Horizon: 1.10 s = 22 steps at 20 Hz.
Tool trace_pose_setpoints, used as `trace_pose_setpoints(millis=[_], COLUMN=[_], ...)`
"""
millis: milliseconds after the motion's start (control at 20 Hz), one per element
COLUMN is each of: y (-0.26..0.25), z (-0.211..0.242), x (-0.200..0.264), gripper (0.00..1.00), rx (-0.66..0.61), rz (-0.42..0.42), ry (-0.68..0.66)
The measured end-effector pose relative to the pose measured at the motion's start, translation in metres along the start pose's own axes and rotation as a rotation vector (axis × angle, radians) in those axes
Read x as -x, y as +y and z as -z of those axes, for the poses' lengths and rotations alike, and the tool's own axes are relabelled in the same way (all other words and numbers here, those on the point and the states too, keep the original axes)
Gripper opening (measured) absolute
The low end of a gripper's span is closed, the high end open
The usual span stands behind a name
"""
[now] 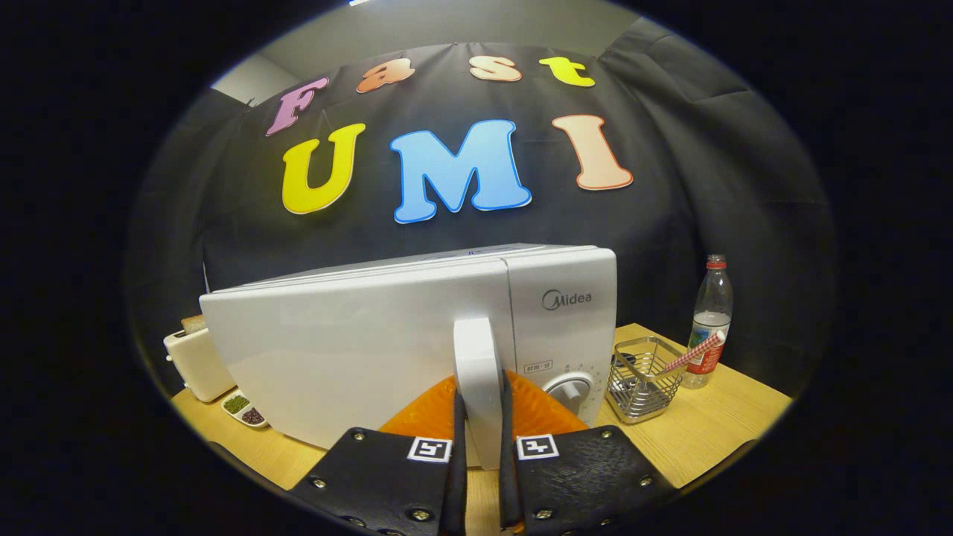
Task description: Open the microwave, put the food inside, and close the microwave door.
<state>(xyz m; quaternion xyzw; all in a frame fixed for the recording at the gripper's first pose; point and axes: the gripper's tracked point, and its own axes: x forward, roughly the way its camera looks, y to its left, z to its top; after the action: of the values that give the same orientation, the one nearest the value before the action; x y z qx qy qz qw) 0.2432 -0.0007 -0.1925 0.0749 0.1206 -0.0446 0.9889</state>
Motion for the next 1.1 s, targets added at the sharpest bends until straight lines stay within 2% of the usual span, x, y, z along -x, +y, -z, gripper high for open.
trace_pose_setpoints(millis=[150,400,450,650,800,1000,1100], y=[0.000,0.001,0.000,0.000,0.000,0.004,0.004], z=[0.001,0.001,0.001,0.001,0.003,0.006,0.010], x=[0.002,0.012,0.011,0.011,0.011,0.034,0.047], gripper=[0.18,0.18,0.13,0.13,0.13,0.13,0.13], rx=[-0.021,-0.007,-0.007,0.026,-0.008,0.071,0.015], rz=[-0.035,-0.032,-0.031,-0.036,-0.050,-0.050,-0.060], ry=[0.025,0.033,0.032,0.025,0.042,0.019,0.052])
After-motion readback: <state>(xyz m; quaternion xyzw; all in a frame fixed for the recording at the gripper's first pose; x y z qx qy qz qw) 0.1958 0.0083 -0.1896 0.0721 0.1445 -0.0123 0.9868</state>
